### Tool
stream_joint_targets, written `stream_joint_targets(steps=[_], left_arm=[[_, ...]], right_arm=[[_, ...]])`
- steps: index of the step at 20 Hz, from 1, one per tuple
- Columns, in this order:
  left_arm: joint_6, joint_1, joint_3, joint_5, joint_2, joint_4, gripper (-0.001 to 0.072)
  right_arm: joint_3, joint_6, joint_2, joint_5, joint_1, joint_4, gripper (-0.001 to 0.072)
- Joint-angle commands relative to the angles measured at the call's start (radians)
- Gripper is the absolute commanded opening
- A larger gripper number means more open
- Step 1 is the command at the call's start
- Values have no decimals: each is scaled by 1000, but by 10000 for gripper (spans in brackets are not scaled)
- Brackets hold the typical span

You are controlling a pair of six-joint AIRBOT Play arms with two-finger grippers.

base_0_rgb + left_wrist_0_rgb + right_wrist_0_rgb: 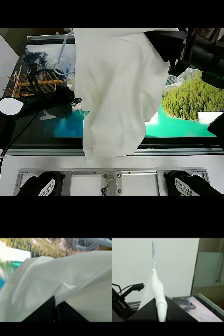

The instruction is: Fold the clothes and pants, and hang the long-sleeved shirts on hangers.

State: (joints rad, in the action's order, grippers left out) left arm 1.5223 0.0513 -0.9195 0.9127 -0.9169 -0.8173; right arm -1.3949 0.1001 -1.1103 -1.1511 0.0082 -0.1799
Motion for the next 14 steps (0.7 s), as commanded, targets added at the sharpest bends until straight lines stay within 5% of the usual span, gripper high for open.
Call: stream_joint_targets(steps=[1,14], left_arm=[[-78,1,-1,-6,0,116,16],[-118,-188,-1,30,0,129,16]], right_arm=[[-1,5,0,-28,16,-541,27],[-1,148,1,14,35,-390,27]])
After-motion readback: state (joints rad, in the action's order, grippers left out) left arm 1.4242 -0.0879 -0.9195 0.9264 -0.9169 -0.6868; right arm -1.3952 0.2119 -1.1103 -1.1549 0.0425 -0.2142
